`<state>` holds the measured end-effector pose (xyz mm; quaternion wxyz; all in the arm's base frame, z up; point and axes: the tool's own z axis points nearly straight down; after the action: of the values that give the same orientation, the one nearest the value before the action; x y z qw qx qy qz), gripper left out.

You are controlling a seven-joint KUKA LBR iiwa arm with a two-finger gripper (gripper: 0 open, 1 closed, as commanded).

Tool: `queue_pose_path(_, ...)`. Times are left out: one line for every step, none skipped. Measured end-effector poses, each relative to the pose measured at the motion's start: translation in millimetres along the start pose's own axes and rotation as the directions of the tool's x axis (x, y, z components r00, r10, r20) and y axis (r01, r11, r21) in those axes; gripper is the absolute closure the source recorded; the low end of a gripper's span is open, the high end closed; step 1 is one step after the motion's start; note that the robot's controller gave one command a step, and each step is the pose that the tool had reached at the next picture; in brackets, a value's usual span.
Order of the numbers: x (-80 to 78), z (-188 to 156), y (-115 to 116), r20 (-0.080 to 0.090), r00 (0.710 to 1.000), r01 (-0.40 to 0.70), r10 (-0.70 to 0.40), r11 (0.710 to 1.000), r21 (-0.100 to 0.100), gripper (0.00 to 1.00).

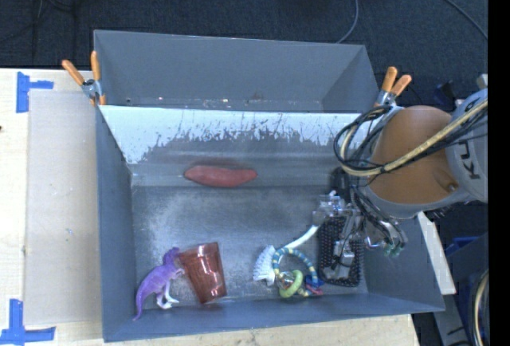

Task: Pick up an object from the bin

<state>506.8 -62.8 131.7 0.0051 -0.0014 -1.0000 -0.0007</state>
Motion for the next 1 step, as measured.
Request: queue_pose_path(-1.7,-4.3,0.2,0.008,1.0,0.002,-0.002,1.0,0.001,0.0)
